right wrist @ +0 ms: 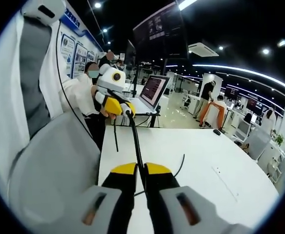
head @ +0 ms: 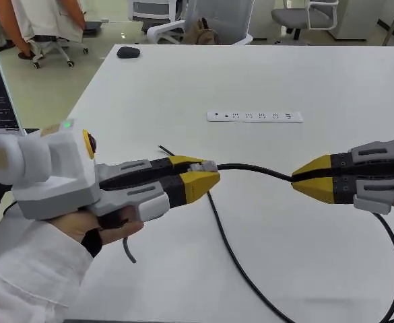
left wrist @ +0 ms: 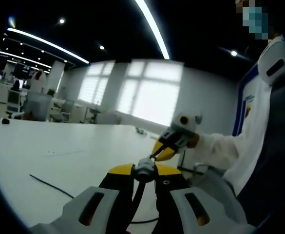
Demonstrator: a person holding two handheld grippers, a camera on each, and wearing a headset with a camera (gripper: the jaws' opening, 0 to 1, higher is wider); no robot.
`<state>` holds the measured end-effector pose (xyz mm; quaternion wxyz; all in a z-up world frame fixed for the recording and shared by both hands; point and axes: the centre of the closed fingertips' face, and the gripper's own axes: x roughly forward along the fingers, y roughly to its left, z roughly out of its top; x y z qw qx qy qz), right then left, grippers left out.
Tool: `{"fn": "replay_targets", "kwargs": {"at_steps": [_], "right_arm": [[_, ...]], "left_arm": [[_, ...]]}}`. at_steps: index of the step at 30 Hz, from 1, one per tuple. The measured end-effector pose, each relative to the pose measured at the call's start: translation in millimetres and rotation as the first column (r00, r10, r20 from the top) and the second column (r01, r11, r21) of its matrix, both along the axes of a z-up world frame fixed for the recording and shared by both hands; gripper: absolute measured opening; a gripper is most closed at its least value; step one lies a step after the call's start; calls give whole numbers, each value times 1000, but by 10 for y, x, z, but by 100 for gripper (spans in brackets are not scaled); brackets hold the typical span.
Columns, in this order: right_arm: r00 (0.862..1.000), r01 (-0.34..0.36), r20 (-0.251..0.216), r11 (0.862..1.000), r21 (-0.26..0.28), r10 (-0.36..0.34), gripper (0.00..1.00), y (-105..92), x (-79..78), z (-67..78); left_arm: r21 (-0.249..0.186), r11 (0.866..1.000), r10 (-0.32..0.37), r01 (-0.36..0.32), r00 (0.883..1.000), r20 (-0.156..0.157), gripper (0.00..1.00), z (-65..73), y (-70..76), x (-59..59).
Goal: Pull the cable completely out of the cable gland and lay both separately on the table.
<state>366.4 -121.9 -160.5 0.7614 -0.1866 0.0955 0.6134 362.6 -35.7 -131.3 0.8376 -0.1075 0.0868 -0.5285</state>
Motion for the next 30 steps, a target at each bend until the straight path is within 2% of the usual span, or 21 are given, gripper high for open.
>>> {"fn": "replay_targets", "kwargs": {"at_steps": [2, 4, 7, 11, 14, 22, 26, 30], "right_arm": [[1000, 5, 12, 1000, -14, -5, 6, -1, 9, 13], [1000, 4, 21, 1000, -2, -4, 11, 16, 3, 76], [999, -36, 42, 998, 47, 34, 12, 96, -65, 249], [996, -52, 80, 998, 46, 48, 16, 178, -77, 360], [989, -111, 110, 992, 65, 103, 17, 326, -157, 456], [977, -188, 106, 982, 1, 187, 14, 536, -247, 275], [974, -202, 103, 979, 10, 200, 6, 557, -255, 276], [975, -202, 95, 979, 21, 199, 5, 559, -241, 274]], "left_arm": [[18, 1000, -9, 9, 1000, 10, 17, 3, -26, -16], [38, 999, -17, 16, 1000, 16, 17, -1, -52, -21], [73, 997, -32, 30, 999, 24, 17, -35, -97, -30], [93, 994, -62, 60, 998, 23, 17, -67, -184, -64], [106, 991, -81, 79, 997, 20, 17, -101, -257, -92], [75, 992, -107, 105, 994, 22, 17, -27, -356, -130], [66, 992, -106, 104, 994, 19, 17, -15, -351, -122], [50, 994, -99, 99, 995, 11, 17, -17, -341, -115]]}}
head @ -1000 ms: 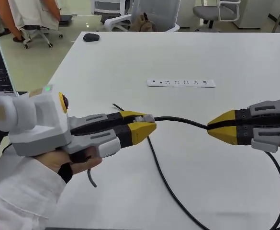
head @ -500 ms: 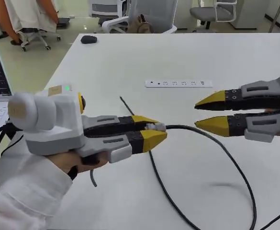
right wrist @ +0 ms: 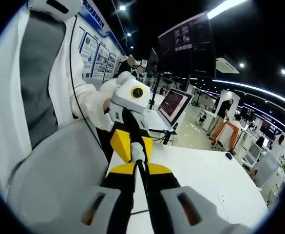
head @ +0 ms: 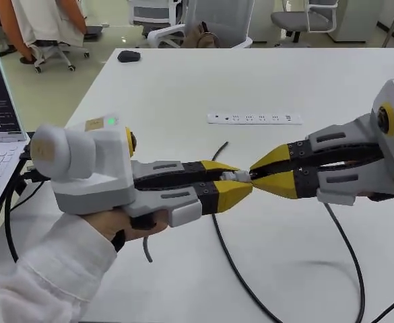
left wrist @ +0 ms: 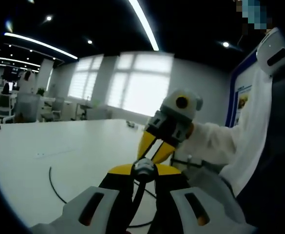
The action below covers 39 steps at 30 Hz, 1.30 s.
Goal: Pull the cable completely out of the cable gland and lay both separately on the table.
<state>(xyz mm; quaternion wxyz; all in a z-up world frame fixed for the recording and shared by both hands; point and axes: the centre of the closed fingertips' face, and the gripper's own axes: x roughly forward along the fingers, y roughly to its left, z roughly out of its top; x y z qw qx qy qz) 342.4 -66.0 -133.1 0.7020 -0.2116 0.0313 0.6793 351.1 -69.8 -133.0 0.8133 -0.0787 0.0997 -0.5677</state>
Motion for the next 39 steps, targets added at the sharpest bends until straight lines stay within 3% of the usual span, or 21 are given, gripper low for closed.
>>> {"fn": "replay_targets", "kwargs": {"at_steps": [16, 35, 39], "right_arm": [[1000, 13, 8, 1000, -8, -13, 3, -53, 53, -62], [987, 161, -26, 987, 0, -160, 3, -502, 252, -174], [985, 169, -38, 986, 5, -168, 4, -519, 237, -189]], "left_arm": [[-3, 1000, 8, -8, 1000, -7, 17, -15, 27, 25], [-33, 998, 57, -58, 998, -22, 17, 28, 244, 95], [-39, 997, 61, -63, 998, -30, 17, 20, 247, 100]]}}
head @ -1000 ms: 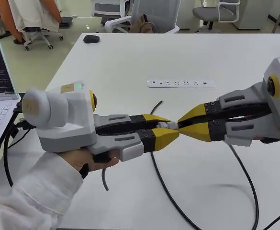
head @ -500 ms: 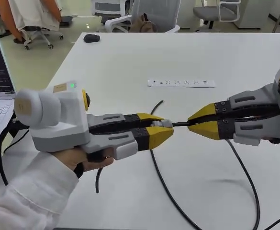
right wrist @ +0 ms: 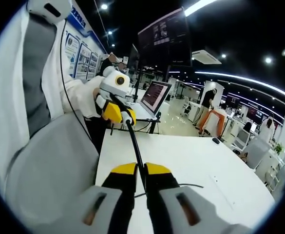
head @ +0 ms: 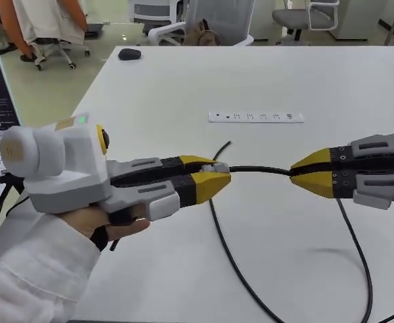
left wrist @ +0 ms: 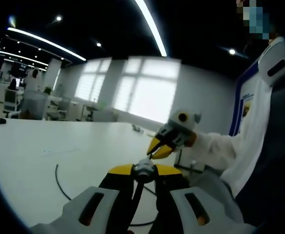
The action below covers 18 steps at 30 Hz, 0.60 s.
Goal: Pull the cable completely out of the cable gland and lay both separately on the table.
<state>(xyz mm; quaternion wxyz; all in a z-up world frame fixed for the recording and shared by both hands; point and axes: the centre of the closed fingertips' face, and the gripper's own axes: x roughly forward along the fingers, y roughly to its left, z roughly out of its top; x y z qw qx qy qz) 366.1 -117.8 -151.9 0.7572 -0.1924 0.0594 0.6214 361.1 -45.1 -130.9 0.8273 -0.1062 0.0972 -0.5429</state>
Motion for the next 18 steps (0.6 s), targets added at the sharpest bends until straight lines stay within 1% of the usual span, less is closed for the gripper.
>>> {"fn": "replay_targets", "kwargs": {"at_steps": [4, 11, 13, 16, 17, 18], "right_arm": [[1000, 4, -9, 1000, -14, -4, 4, 3, 1, -53], [1000, 3, -31, 1000, -13, -3, 4, 22, -6, -87], [999, 7, -33, 1000, -21, -8, 4, 25, 10, -101], [999, 12, -32, 1000, -22, -13, 6, 35, 30, -93], [999, 12, -33, 1000, -19, -13, 8, 44, 30, -80], [1000, 8, -28, 1000, -10, -8, 10, 73, 18, -37]], "left_arm": [[19, 1000, -8, 7, 1000, 4, 17, -25, -25, -15], [28, 1000, -12, 12, 1000, 3, 17, -26, -22, -29], [26, 1000, -14, 14, 1000, 2, 17, -22, -28, -34], [22, 1000, -23, 23, 1000, 5, 17, -5, -54, -51], [21, 1000, -24, 24, 1000, 5, 17, -1, -59, -53], [22, 999, -24, 24, 1000, 6, 17, -1, -67, -53]]}}
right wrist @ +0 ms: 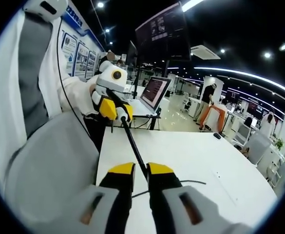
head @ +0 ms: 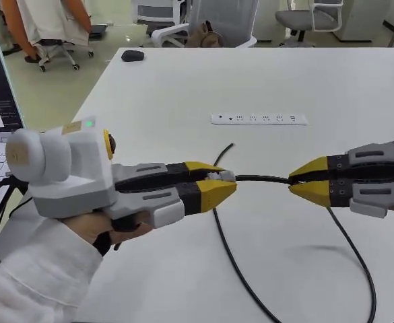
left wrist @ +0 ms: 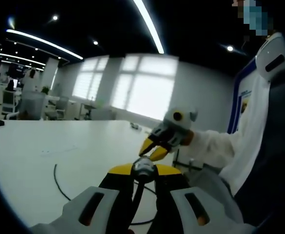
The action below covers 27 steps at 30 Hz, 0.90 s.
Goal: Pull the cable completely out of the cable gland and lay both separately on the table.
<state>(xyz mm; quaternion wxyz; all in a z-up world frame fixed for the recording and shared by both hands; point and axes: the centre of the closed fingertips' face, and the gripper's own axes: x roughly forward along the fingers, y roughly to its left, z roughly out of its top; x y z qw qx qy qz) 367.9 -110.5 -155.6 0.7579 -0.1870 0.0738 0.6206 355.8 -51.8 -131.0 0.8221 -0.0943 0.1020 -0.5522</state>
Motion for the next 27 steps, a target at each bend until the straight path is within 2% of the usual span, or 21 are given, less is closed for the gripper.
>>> {"fn": "replay_targets", "kwargs": {"at_steps": [4, 7, 11, 18, 21, 27], "right_arm": [[998, -54, 36, 999, 6, 54, 15, 145, -95, 127], [993, -90, 72, 996, -14, 91, 19, 271, -138, 175], [986, -135, 100, 991, 12, 133, 22, 447, -161, 250], [978, -186, 92, 982, -23, 187, 14, 550, -186, 90], [976, -197, 88, 980, -32, 199, 6, 531, -216, 18], [983, -165, 79, 986, -10, 165, 6, 453, -197, 10]], "left_arm": [[7, 1000, 1, -1, 1000, -2, 17, -18, -22, 4], [11, 1000, -3, 3, 1000, -3, 17, -25, -57, -16], [15, 1000, -10, 10, 1000, -2, 17, -42, -90, -50], [32, 999, -27, 27, 1000, -15, 17, -91, -82, -76], [28, 999, -30, 30, 999, -19, 17, -90, -78, -63], [26, 999, -41, 42, 999, -26, 17, -115, -151, -56]]}}
